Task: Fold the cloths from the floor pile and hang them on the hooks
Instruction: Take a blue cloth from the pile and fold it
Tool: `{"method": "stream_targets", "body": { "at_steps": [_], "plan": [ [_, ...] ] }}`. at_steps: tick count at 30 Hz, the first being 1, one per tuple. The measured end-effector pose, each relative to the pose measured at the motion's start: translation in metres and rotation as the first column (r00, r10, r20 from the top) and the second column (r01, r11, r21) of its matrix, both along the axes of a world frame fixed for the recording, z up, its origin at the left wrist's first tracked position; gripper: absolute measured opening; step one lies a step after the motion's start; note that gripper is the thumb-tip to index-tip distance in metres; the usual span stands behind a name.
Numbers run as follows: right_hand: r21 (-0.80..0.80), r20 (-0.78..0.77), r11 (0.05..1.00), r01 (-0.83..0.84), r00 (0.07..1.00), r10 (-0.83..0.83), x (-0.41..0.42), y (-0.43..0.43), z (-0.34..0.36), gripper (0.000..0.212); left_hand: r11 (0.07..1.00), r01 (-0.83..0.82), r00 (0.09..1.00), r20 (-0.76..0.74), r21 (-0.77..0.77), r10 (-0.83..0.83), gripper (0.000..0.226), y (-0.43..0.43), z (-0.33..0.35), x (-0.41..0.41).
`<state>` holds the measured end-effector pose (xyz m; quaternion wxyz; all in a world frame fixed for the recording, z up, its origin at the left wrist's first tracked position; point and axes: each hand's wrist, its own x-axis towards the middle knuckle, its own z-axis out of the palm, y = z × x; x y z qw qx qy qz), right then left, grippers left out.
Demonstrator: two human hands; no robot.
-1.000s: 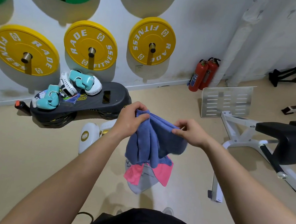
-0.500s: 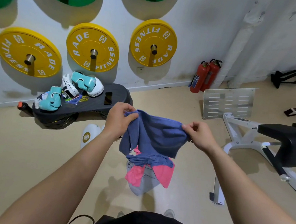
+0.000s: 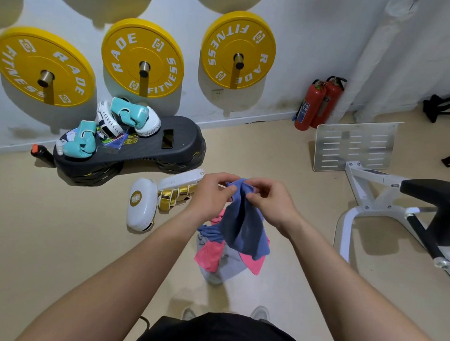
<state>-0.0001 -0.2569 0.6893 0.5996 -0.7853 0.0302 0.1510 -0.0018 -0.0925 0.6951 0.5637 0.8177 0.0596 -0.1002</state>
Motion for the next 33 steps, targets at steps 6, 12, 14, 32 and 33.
{"method": "stream_targets", "body": {
  "at_steps": [6,12,14,32,33],
  "plan": [
    [0.171,-0.068,0.957,0.233,0.972,-0.224,-0.007,0.004,-0.002,0.016,0.991,-0.103,0.994,-0.05,-0.09,0.098,0.01,-0.008,0.002,-0.004],
    [0.196,-0.094,0.933,0.302,0.953,-0.288,-0.007,0.009,0.001,0.017,0.985,-0.143,0.988,-0.074,-0.096,0.136,0.005,-0.007,0.002,-0.007],
    [0.184,-0.08,0.942,0.281,0.959,-0.271,-0.007,0.012,0.002,0.016,0.982,-0.157,0.985,-0.082,-0.106,0.149,0.008,-0.006,0.002,-0.008],
    [0.235,-0.015,0.971,0.03,1.0,-0.027,-0.006,0.007,0.025,0.023,0.999,-0.023,0.999,0.034,-0.024,0.024,0.008,0.004,0.016,0.001],
    [0.211,-0.002,0.978,0.007,1.0,-0.006,-0.003,0.006,0.027,0.022,1.0,-0.011,0.998,0.06,-0.009,0.011,0.007,0.005,0.015,0.001]
  ]
}}
